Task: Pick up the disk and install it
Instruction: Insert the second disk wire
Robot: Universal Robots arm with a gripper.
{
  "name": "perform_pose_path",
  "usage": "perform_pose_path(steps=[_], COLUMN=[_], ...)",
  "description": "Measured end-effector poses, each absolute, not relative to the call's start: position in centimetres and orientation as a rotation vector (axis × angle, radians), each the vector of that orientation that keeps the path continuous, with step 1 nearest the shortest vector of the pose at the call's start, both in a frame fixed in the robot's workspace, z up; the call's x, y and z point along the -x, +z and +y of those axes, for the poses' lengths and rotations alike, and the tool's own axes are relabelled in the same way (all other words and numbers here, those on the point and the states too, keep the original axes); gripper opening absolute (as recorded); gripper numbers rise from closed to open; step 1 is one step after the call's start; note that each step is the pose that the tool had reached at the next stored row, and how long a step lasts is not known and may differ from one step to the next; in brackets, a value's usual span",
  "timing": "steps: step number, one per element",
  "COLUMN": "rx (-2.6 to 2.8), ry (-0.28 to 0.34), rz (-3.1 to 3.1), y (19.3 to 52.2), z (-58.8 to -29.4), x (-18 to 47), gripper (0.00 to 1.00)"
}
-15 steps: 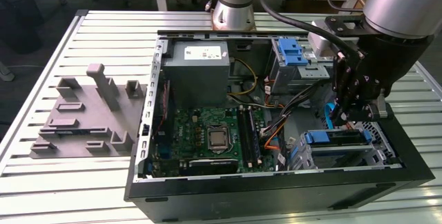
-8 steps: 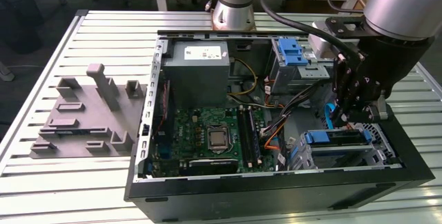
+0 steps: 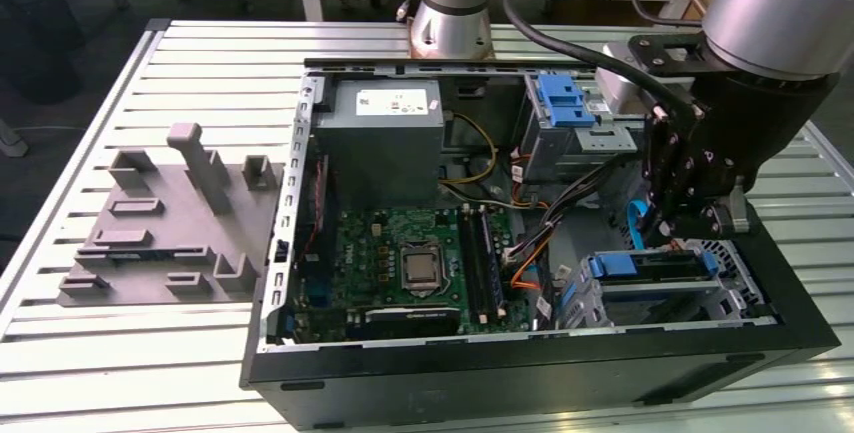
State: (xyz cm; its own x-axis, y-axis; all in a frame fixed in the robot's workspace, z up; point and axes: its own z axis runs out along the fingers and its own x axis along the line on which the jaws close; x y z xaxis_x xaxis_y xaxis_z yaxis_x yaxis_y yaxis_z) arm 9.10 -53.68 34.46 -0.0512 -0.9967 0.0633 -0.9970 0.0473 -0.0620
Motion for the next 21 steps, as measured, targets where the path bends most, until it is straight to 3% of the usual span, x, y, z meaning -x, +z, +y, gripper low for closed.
perform_pose_path(steps=[21], rx=[-2.162], ry=[0.139], rz=[-2.271], y=[34.25], z=[-53.85], x=[-9.18], gripper=[0.16])
